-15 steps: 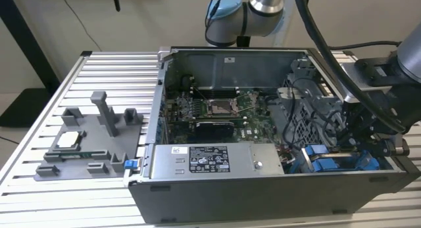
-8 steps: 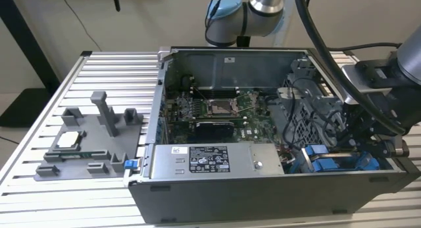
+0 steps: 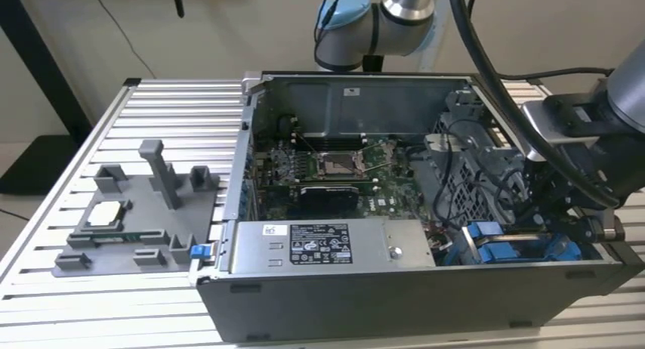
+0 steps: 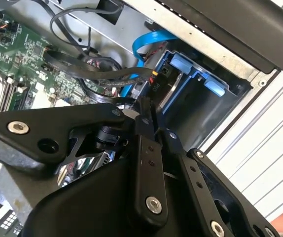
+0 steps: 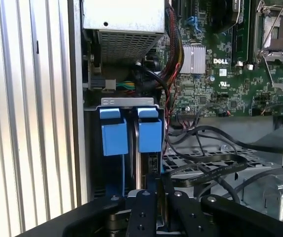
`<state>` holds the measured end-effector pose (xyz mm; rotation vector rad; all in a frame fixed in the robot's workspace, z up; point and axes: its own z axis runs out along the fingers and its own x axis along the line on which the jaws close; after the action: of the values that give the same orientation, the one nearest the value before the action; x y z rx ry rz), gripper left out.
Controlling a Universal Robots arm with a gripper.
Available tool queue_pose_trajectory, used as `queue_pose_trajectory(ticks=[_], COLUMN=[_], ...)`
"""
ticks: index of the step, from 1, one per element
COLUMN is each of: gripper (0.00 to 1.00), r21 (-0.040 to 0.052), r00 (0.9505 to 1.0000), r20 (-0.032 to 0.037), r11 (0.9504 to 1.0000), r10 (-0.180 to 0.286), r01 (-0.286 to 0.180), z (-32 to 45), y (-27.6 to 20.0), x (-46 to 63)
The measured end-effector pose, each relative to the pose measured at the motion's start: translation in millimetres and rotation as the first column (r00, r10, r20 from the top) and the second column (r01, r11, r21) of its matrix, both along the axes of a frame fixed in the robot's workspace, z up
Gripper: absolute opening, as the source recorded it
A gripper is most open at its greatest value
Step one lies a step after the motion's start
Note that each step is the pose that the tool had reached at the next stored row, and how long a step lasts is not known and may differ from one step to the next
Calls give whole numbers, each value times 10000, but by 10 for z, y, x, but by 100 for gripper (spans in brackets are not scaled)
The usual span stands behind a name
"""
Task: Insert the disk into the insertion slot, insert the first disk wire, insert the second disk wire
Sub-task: 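Insert the second disk wire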
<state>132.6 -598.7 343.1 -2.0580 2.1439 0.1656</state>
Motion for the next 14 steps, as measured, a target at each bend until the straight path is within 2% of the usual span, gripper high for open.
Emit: queue_pose_trajectory(ticks=[14], gripper=[0], r21=[-1], r00=[10000], r20=[0], r11=[10000], r10=[0], r01=[0], z=[-25], y=[20], x=[8])
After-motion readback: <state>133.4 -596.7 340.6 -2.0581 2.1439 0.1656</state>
